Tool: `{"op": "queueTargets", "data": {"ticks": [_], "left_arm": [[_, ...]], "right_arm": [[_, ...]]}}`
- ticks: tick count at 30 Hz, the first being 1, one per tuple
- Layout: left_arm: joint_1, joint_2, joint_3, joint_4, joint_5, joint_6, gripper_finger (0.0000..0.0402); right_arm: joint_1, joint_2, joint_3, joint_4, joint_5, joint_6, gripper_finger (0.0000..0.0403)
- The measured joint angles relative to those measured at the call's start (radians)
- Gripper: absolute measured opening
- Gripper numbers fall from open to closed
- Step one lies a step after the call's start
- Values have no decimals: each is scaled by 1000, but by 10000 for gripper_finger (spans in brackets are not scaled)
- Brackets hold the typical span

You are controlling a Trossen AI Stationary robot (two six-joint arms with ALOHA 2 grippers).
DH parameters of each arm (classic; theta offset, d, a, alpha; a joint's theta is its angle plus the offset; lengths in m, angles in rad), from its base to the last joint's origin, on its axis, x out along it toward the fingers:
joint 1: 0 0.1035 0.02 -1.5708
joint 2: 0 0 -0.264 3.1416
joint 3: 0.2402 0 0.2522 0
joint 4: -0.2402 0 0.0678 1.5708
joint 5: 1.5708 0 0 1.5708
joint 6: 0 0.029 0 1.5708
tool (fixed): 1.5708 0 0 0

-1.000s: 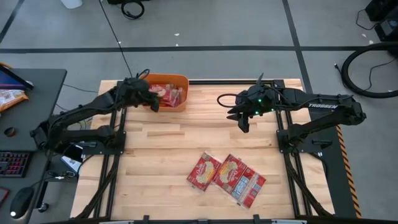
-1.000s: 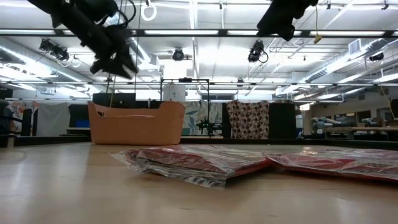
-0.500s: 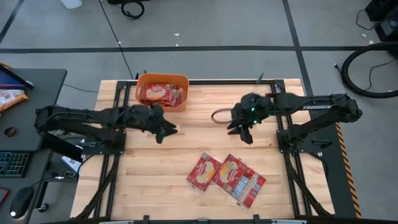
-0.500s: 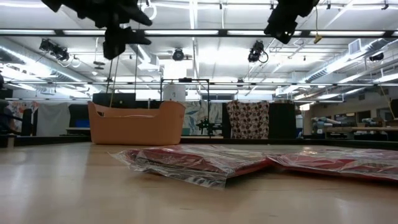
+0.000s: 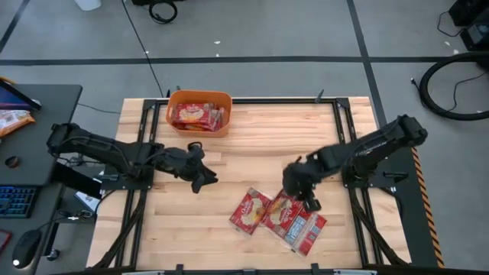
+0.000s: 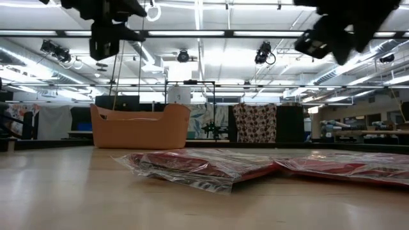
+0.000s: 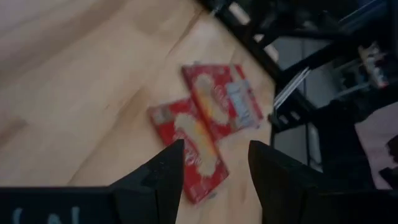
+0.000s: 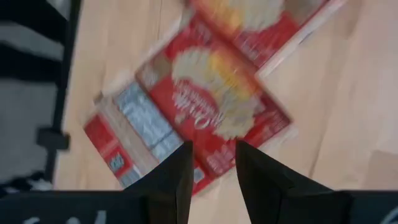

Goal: Sort popcorn bags into baskets
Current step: Put the red popcorn bag into the orange bin

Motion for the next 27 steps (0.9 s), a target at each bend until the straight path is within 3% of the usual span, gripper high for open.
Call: {"op": "queueTargets", "data": {"ticks": [6, 17, 22, 27], "left_arm": [[-11, 0, -2, -21, 68, -67, 181], [-52, 0, -1, -16, 138, -98, 181], [-68, 0, -1, 9, 146, -115, 181], [-72, 0, -1, 72, 147, -132, 181]], "right_arm": [[159, 108, 1, 2, 9, 14, 123], [434, 269, 1, 33, -13, 241, 123], [476, 323, 1, 106, 20, 251, 123], [428, 402, 1, 234, 68, 179, 122]]}}
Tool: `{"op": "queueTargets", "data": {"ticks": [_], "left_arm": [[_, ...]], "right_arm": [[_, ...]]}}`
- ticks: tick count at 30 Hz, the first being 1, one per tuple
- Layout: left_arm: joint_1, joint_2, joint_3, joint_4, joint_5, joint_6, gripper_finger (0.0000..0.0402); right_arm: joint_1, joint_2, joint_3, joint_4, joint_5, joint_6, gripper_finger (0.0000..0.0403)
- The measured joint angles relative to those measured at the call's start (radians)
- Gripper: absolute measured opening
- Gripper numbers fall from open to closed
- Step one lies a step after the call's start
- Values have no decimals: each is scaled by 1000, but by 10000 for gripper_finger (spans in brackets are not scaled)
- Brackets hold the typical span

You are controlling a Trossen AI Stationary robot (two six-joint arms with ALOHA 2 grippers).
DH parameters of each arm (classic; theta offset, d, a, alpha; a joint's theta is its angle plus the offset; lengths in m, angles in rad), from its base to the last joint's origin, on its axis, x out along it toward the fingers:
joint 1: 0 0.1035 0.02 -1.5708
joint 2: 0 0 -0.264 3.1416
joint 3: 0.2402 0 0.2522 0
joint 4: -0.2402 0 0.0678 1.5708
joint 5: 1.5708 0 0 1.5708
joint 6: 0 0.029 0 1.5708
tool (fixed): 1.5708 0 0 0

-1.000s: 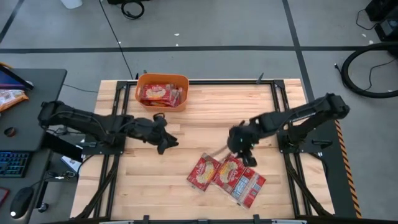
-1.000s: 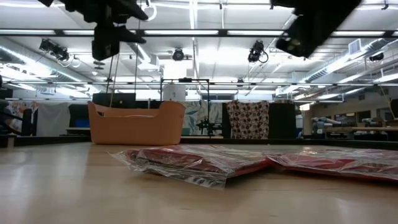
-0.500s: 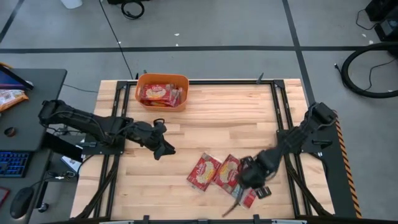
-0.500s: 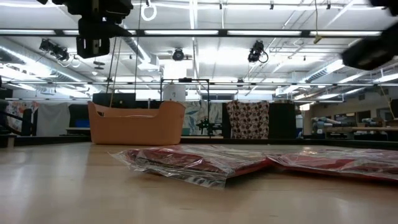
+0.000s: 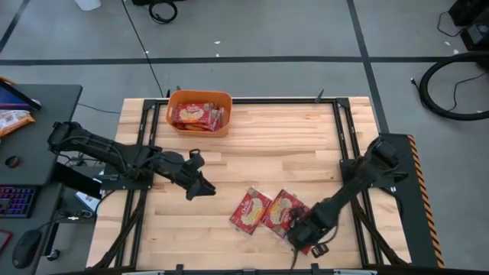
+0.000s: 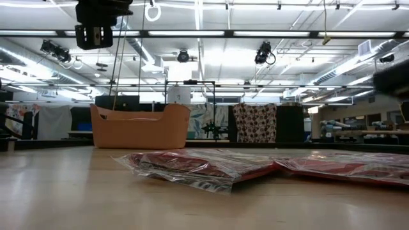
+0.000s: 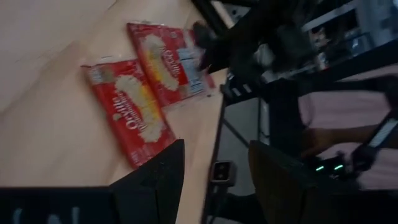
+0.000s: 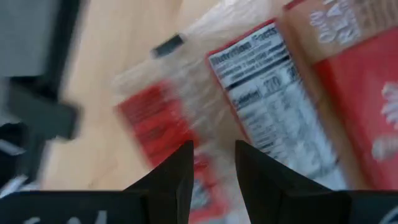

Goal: Sort popcorn bags into baskets
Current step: Put the red popcorn bag into the orange bin

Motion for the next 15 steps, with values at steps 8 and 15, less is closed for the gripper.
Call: {"op": "queueTargets", "data": {"ticks": [8, 15], "left_arm": [[-2, 0, 0, 65, -1, -62, 181], [-4, 0, 0, 37, -2, -60, 181]], "right_arm": [[-226, 50, 5, 98, 153, -208, 109], [-472, -9, 58, 241, 377, -241, 98]]}}
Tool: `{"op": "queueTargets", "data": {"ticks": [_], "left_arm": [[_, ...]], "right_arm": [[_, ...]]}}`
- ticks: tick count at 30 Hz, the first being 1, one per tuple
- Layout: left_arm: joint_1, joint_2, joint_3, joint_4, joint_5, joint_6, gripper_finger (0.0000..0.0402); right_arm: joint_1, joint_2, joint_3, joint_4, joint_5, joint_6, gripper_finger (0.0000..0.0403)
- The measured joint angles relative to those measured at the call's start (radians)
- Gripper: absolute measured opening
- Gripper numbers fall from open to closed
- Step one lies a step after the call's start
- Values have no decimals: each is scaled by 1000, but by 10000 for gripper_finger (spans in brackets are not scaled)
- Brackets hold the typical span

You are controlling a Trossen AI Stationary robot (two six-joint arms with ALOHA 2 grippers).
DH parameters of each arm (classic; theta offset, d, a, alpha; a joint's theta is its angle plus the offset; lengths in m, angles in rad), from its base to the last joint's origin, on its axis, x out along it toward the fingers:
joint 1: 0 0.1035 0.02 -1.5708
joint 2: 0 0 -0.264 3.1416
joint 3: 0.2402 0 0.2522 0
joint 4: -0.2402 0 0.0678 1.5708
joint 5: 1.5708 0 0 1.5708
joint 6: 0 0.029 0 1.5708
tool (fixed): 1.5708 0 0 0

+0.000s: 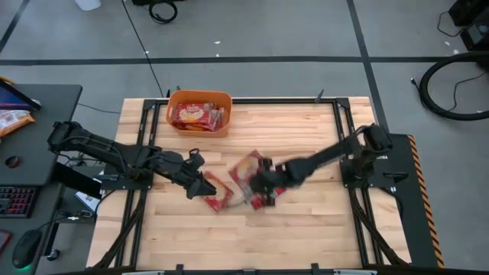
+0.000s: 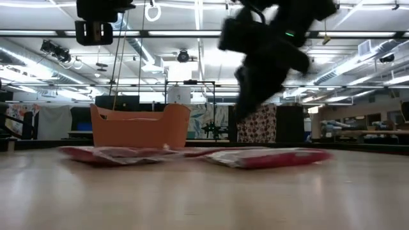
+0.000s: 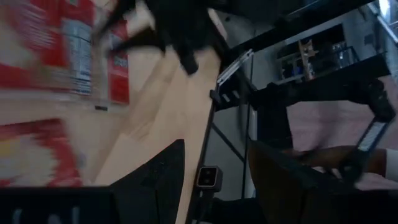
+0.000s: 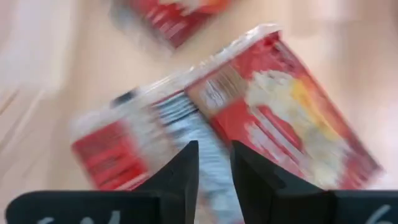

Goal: Sort popcorn bags into baskets
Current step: Put the red popcorn bag into the orange bin

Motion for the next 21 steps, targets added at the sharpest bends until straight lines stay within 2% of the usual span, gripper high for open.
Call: {"op": "queueTargets", "data": {"ticks": [3, 8, 11, 15, 21], "left_arm": [[0, 0, 0, -32, 0, 7, 181], [-31, 12, 1, -164, -20, 107, 181], [-71, 36, 0, -297, -22, 162, 181], [-137, 93, 0, -389, -31, 215, 181], [-252, 231, 40, -418, -150, 236, 170]], "right_arm": [[-69, -35, 69, -88, -24, 7, 95], [-92, -106, 140, -205, -38, -15, 93], [-83, -147, 147, -238, -41, 0, 92], [-56, -198, 148, -266, -45, 110, 92], [2, -226, 149, -289, -40, 243, 92]]}}
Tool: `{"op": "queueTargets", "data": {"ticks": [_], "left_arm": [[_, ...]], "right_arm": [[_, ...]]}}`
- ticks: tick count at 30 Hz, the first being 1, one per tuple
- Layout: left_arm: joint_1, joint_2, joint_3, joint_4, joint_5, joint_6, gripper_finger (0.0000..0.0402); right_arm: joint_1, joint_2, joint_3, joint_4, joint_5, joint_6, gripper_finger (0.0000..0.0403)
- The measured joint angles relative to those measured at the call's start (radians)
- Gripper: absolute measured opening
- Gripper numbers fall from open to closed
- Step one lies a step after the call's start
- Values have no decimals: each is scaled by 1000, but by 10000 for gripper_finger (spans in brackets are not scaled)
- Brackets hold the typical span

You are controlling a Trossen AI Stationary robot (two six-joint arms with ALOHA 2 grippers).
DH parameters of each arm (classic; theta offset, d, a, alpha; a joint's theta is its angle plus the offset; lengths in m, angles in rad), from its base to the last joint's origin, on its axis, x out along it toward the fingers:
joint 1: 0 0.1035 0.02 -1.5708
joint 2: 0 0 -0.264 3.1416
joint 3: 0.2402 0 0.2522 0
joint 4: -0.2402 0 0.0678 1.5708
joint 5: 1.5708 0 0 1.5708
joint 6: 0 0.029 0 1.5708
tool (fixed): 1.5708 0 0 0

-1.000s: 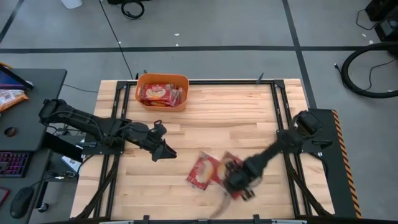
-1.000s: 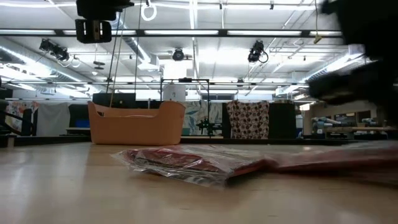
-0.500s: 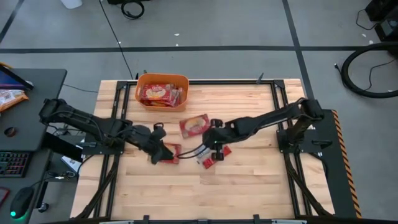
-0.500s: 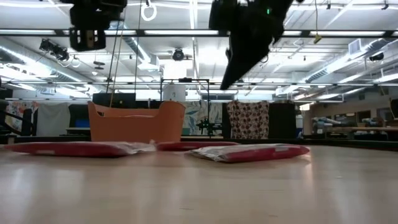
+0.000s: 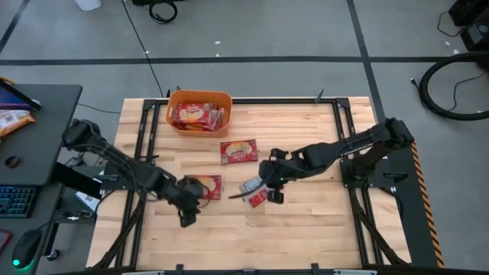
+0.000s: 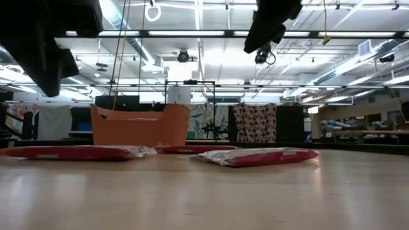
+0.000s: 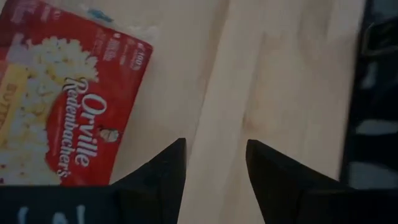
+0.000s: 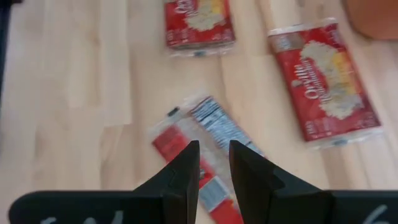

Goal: Sort popcorn bags into baskets
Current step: Put the red popcorn bag into the orange bin

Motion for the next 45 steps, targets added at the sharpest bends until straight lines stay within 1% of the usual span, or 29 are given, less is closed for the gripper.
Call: {"op": "queueTargets", "data": {"ticks": [3, 5, 7, 10, 12, 14, 17, 20, 23, 26, 32, 36, 39, 42, 45], "left_arm": [[-44, 64, 83, -138, -78, 50, 160], [-66, 101, 136, -198, -126, 102, 156], [-82, 125, 158, -189, -144, 152, 155], [-97, 150, 158, -151, -136, 176, 154], [-96, 173, 158, -156, -188, 201, 155], [-90, 194, 157, -176, -256, 181, 162], [-89, 223, 157, -214, -326, 176, 183], [-86, 260, 157, -236, -334, 198, 207], [-82, 303, 157, -236, -298, 259, 222], [-84, 348, 157, -239, -287, 286, 222], [-84, 413, 157, -244, -288, 261, 209], [-84, 427, 157, -265, -291, 234, 192], [-84, 428, 157, -280, -291, 234, 161], [-84, 428, 157, -291, -292, 235, 108], [-84, 428, 157, -300, -295, 235, 41]], "right_arm": [[26, 3, 0, -2, 0, 17, 92], [37, 4, 0, -3, 11, 19, 92], [46, 4, -2, 1, 36, 20, 92], [48, 4, -3, 2, 58, 23, 92], [47, 4, -3, 4, 58, 31, 92], [46, 4, -3, 4, 58, 51, 92], [46, 4, -3, 6, 58, 79, 92], [48, 4, -4, 8, 58, 90, 92], [49, 4, -4, 11, 57, 90, 92], [48, 4, -4, 11, 58, 90, 92], [49, 4, -4, 11, 55, 90, 92], [49, 4, -4, 11, 47, 93, 92], [49, 4, -4, 11, 46, 110, 92], [49, 4, -4, 11, 45, 113, 92], [49, 4, -4, 11, 44, 117, 92]]}}
